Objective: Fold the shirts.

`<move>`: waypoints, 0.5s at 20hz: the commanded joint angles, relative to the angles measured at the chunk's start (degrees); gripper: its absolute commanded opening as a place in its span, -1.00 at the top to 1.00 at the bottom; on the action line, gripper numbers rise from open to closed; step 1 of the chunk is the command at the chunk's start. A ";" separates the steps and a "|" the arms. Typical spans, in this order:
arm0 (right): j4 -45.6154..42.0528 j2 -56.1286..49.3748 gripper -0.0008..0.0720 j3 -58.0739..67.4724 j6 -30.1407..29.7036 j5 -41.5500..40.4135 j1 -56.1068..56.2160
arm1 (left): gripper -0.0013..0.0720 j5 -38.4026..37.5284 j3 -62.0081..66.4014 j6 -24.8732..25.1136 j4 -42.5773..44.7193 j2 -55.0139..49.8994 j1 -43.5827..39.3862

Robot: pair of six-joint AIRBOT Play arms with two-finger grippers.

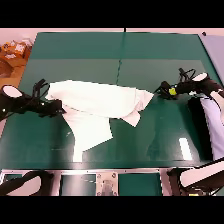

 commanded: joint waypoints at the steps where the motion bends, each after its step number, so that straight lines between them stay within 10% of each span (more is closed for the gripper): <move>1: 2.23 -3.13 -0.12 -0.33 -1.29 0.15 4.15 | 0.90 1.03 0.07 1.05 0.35 0.09 1.38; 6: 3.17 -3.37 0.01 -0.31 -1.86 0.85 7.10 | 0.90 0.92 0.07 1.88 0.44 0.11 1.40; 10: 3.21 -3.34 0.88 0.09 -2.97 1.25 6.49 | 0.90 0.87 0.09 2.95 0.61 0.11 1.40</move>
